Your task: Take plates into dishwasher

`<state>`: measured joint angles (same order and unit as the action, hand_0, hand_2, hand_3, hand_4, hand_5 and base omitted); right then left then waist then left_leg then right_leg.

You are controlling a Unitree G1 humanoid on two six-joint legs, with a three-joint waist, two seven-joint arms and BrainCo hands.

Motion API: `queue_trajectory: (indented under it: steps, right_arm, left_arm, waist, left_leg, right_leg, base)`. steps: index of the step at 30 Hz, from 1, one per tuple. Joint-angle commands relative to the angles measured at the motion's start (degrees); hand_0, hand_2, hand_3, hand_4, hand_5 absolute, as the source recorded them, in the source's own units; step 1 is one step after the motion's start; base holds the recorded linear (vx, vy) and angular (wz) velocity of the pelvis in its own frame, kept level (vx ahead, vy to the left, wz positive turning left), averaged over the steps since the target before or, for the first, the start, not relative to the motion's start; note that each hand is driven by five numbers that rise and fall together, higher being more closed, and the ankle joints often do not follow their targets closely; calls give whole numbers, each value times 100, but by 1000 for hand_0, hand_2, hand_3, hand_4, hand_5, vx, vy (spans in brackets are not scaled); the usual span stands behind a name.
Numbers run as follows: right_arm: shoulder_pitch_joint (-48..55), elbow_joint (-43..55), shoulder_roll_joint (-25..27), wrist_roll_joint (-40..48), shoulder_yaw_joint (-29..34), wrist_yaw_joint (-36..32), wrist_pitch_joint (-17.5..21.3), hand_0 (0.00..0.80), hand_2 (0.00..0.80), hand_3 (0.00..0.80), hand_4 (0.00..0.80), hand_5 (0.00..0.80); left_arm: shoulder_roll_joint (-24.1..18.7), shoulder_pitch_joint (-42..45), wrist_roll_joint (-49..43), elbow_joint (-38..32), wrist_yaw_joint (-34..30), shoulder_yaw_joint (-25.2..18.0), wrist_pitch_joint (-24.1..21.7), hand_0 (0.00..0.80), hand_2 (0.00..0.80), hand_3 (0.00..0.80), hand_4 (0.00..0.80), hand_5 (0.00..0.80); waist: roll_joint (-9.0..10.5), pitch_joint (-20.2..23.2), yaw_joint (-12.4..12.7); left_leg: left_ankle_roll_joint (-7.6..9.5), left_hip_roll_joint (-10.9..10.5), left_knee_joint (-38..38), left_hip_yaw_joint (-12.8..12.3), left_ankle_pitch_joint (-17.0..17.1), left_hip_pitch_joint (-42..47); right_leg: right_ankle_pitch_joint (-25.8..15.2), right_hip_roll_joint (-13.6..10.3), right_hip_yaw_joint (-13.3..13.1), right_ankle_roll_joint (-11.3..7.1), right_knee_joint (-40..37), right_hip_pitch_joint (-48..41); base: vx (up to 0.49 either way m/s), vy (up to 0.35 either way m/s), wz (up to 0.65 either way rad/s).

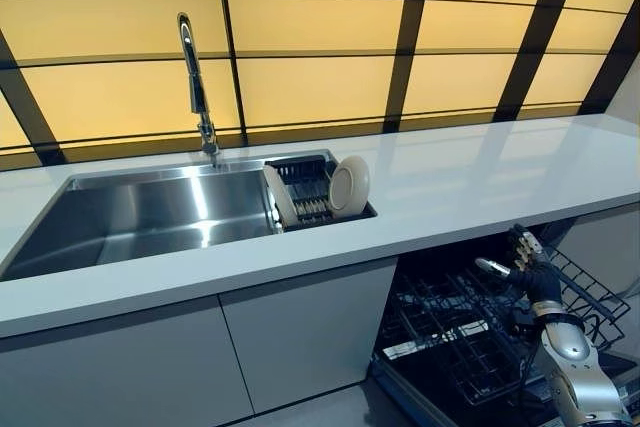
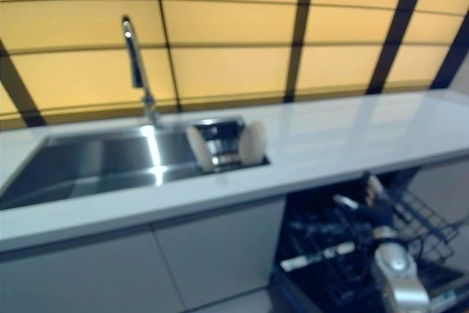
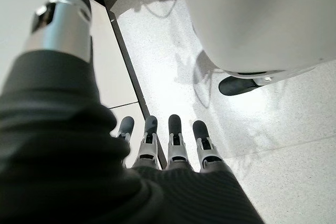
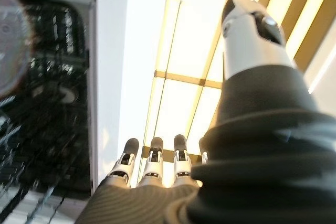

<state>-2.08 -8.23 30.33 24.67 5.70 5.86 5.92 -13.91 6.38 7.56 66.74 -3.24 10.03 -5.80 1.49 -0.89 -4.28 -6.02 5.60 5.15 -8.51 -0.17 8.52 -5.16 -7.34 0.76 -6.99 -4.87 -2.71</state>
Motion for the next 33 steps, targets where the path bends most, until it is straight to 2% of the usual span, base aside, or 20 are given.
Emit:
queue_trajectory:
  steps: [1, 8, 13, 19, 21, 24, 27, 29, 33]
  right_arm:
    - [-555, 508, -107, 530, 73, -255, 402, 0, 0, 0, 0, 0]
    - [-628, 638, -278, 770, -61, -588, 409, 0, 0, 0, 0, 0]
    - [-641, 751, -305, 1024, -54, -705, 481, 0, 0, 0, 0, 0]
    - [-671, 942, -394, 1253, 1, -556, 838, 0, 0, 0, 0, 0]
    - [-747, 1117, -332, 1131, 127, -282, 1151, 0, 0, 0, 0, 0]
    - [-878, 1242, -235, 1023, 255, -23, 1365, 0, 0, 0, 0, 0]
    - [-1088, 1421, 35, 919, 435, 304, 1467, 0, 0, 0, 0, 0]
    - [-1178, 1452, 130, 912, 477, 390, 1504, 0, 0, 0, 0, 0]
    - [-1420, 1489, 354, 866, 561, 499, 1551, 0, 0, 0, 0, 0]
  left_arm:
    - [-145, -343, -52, 290, 95, 35, -170, 0, 0, 0, 0, 0]
    - [-118, -276, -86, 172, 170, 0, -283, 0, 0, 0, 0, 0]
    - [-189, -258, -87, 16, 187, -123, -395, 0, 0, 0, 0, 0]
    - [-294, -263, -154, -15, 107, -130, -387, 0, 0, 0, 0, 0]
    - [-307, -270, -145, -30, 76, -81, -420, 0, 0, 0, 0, 0]
    - [-317, -311, -156, -12, 88, -55, -397, 0, 0, 0, 0, 0]
    - [-365, -331, -189, 68, 44, -40, -349, 0, 0, 0, 0, 0]
    - [-368, -325, -188, 96, 39, -20, -312, 0, 0, 0, 0, 0]
    - [-353, -292, -205, 209, 18, -25, -298, 0, 0, 0, 0, 0]
  waist:
    - [221, -163, 106]
    - [246, -238, 218]
    - [277, -327, 343]
    - [248, -420, 416]
    - [181, -419, 424]
    - [133, -415, 429]
    - [54, -391, 428]
    - [54, -384, 421]
    - [126, -375, 337]
  left_leg:
    - [663, -567, -145, -210, -213, -68]
    - [736, -674, -639, -164, -434, -212]
    - [826, -744, -907, -32, -510, -389]
    - [895, -866, -920, 221, -475, -453]
    - [918, -902, -894, 355, -438, -477]
    - [943, -930, -851, 476, -410, -483]
    - [962, -964, -738, 617, -380, -439]
    - [963, -991, -700, 638, -392, -397]
    - [950, -1100, -644, 692, -501, -244]
  right_leg:
    - [114, 49, 403, -10, 363, -3]
    - [73, -88, 414, -41, 473, 32]
    - [-9, -300, 450, -122, 836, 141]
    - [-443, -591, 421, -124, 1474, 405]
    - [-598, -690, 354, -70, 1803, 492]
    - [-739, -758, 277, -45, 2116, 600]
    - [-918, -795, 212, -80, 2622, 885]
    - [-906, -787, 249, -87, 2577, 947]
    - [-760, -608, 354, -100, 1974, 1055]
  base:
    - [0, 43, 0]
    - [-1, 46, 2]
    - [-10, 69, 6]
    - [-3, 98, 11]
    - [10, 174, 9]
    - [11, 133, 2]
    - [43, 140, 17]
    - [76, 59, 17]
    - [103, -12, 3]
